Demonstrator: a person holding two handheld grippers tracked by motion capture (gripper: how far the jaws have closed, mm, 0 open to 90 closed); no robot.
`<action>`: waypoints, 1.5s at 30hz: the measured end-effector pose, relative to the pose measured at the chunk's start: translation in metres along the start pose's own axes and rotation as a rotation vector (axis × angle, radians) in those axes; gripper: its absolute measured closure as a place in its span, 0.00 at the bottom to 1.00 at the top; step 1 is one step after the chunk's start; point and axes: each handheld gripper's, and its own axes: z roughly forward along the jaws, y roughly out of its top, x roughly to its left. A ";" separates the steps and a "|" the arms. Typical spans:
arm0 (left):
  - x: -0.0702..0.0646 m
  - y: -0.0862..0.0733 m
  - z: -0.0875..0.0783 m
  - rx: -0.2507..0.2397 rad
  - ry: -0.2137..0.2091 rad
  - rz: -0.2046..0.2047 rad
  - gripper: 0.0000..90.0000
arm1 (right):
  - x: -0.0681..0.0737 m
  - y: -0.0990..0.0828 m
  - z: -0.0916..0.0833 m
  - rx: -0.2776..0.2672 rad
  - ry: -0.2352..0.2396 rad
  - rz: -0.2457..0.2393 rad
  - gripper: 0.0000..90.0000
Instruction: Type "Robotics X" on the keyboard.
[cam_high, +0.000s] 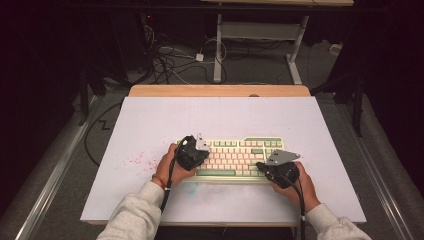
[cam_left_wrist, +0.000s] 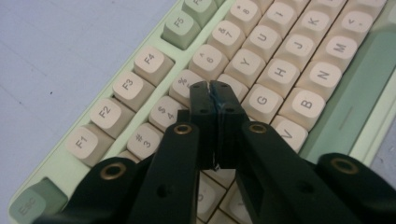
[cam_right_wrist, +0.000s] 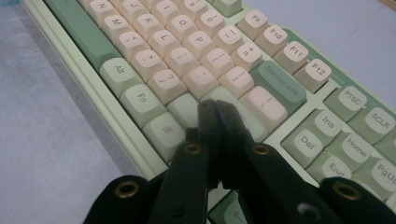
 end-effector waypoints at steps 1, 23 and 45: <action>-0.001 0.001 0.000 0.002 0.009 0.008 0.94 | 0.000 0.000 0.000 -0.002 -0.005 -0.002 1.00; -0.005 -0.019 -0.054 -0.229 0.158 0.034 0.31 | -0.002 0.008 -0.026 -0.087 -0.009 0.010 0.96; -0.010 -0.066 -0.065 -0.222 0.222 0.057 0.17 | -0.001 0.005 -0.039 -0.179 -0.093 0.052 0.32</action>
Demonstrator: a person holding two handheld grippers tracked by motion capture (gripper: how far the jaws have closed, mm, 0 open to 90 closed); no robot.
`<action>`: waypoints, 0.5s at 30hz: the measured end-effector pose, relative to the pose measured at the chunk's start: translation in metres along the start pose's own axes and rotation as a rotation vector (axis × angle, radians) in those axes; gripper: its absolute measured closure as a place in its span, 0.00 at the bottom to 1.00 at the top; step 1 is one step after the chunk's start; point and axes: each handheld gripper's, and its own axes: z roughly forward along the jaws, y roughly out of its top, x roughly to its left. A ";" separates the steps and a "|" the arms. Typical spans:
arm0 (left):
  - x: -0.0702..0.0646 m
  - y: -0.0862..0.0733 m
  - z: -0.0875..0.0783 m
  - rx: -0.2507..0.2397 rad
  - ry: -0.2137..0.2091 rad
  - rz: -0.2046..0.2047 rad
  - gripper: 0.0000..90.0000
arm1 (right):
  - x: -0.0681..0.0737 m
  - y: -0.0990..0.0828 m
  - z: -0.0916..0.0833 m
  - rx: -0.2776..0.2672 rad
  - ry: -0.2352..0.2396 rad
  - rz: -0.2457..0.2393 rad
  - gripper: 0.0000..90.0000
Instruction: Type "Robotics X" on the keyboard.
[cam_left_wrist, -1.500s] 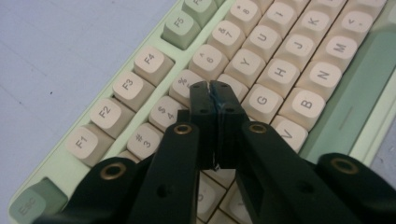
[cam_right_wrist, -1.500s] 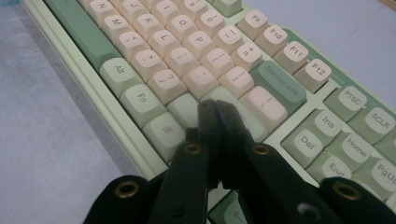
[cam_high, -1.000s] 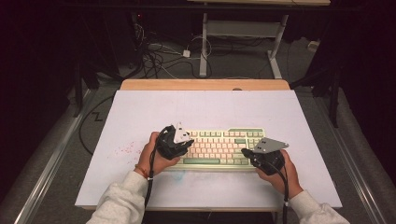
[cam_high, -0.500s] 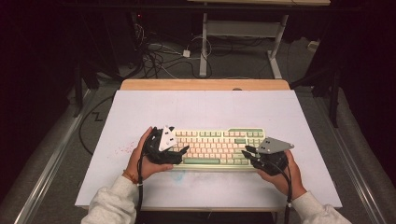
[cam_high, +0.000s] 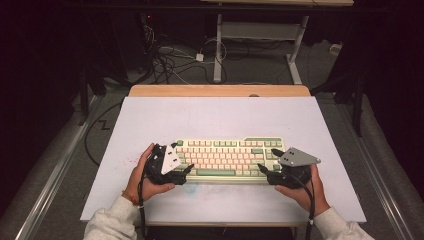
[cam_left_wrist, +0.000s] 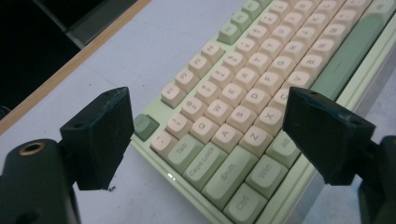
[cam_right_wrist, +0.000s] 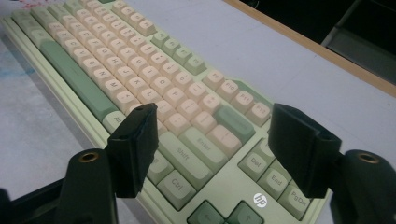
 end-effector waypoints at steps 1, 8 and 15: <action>0.000 -0.002 -0.001 0.005 -0.001 0.003 0.17 | 0.000 0.000 0.000 -0.002 -0.001 0.004 0.31; -0.002 -0.021 -0.009 0.035 0.005 -0.017 0.17 | 0.001 0.001 0.000 -0.003 -0.005 -0.001 0.24; 0.000 -0.040 -0.020 0.050 0.006 -0.058 0.17 | 0.002 0.003 0.003 -0.001 -0.002 -0.002 0.24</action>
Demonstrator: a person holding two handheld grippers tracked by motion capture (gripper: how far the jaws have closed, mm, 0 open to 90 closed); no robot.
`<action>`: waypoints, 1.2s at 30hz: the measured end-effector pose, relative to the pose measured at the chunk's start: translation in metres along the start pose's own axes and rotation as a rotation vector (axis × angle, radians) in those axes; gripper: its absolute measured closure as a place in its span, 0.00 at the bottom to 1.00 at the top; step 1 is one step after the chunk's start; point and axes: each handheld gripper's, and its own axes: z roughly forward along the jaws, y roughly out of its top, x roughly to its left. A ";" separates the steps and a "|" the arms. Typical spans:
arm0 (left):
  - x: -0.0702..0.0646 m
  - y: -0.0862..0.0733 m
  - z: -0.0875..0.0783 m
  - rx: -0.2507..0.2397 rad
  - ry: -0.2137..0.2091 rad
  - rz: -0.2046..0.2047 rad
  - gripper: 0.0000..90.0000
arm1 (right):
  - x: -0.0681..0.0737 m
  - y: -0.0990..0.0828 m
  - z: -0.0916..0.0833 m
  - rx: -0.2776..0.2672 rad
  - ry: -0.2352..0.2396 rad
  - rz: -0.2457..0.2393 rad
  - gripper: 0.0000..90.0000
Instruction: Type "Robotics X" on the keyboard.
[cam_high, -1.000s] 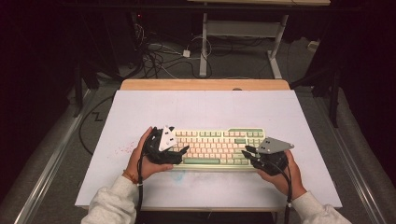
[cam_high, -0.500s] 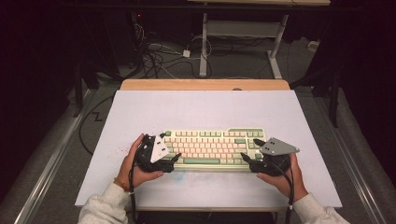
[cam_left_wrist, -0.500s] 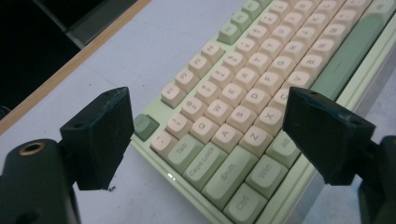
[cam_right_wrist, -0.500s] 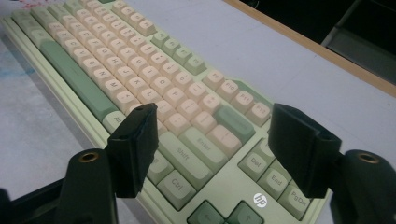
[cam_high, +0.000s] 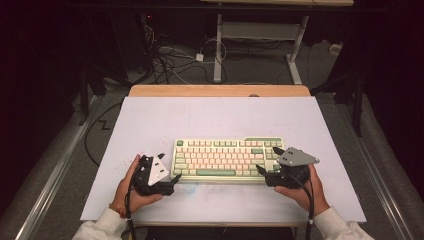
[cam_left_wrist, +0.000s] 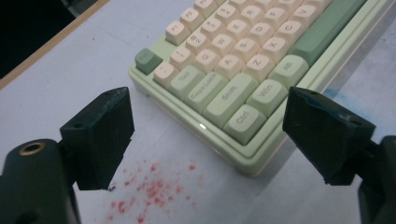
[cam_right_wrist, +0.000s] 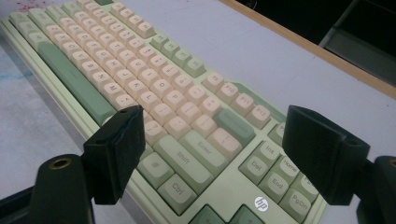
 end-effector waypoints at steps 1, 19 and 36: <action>0.000 -0.003 -0.002 0.002 0.003 -0.004 0.17 | 0.000 0.001 0.000 0.000 -0.002 -0.002 0.25; 0.000 -0.021 -0.013 0.032 -0.002 -0.053 0.17 | -0.002 0.023 0.034 0.075 0.094 0.018 0.86; -0.002 -0.023 -0.012 0.047 -0.028 -0.046 0.17 | 0.020 0.040 0.084 0.136 0.159 -0.019 1.00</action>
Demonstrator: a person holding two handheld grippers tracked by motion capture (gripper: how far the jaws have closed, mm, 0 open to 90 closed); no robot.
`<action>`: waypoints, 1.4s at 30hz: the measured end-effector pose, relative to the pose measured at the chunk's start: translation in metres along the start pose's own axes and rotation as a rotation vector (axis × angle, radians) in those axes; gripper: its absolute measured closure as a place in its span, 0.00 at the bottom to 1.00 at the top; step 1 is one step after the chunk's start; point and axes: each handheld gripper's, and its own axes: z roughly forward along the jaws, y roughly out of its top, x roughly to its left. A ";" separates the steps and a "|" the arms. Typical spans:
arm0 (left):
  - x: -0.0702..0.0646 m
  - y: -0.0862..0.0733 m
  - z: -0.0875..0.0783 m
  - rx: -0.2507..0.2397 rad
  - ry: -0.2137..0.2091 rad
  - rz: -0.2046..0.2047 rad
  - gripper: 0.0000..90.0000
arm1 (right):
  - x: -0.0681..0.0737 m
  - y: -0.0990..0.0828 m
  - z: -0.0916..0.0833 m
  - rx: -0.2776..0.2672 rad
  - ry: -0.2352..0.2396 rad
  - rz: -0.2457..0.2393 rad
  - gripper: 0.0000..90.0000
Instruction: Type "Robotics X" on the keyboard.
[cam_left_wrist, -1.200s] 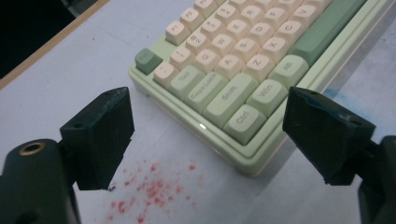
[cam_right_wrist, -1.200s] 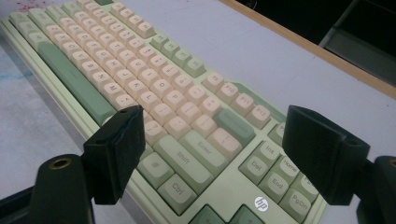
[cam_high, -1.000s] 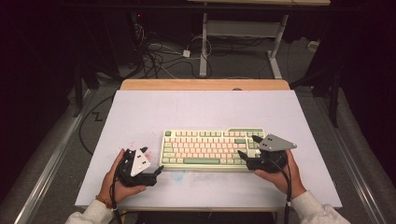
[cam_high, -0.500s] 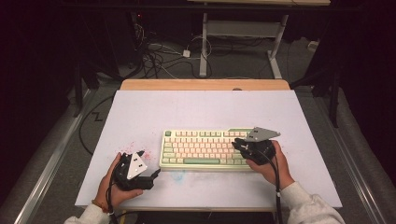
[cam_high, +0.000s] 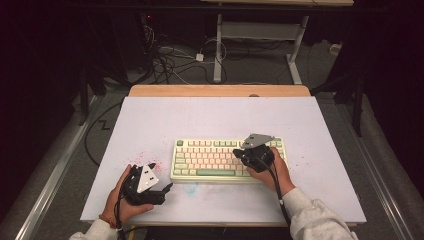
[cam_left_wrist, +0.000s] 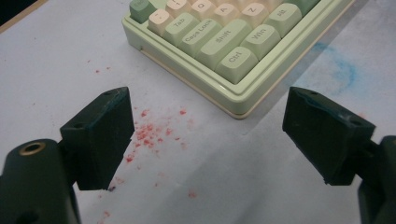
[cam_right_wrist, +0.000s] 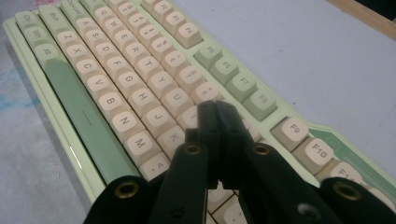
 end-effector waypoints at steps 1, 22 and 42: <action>0.000 0.000 0.000 -0.001 0.001 0.001 0.17 | 0.000 0.000 0.002 0.003 0.000 0.007 1.00; -0.002 -0.001 0.000 0.010 -0.011 0.008 0.17 | 0.002 0.000 0.019 0.077 -0.016 -0.020 1.00; -0.002 0.000 0.002 0.015 -0.015 0.009 0.18 | 0.001 0.004 -0.016 -0.065 -0.034 -0.011 0.75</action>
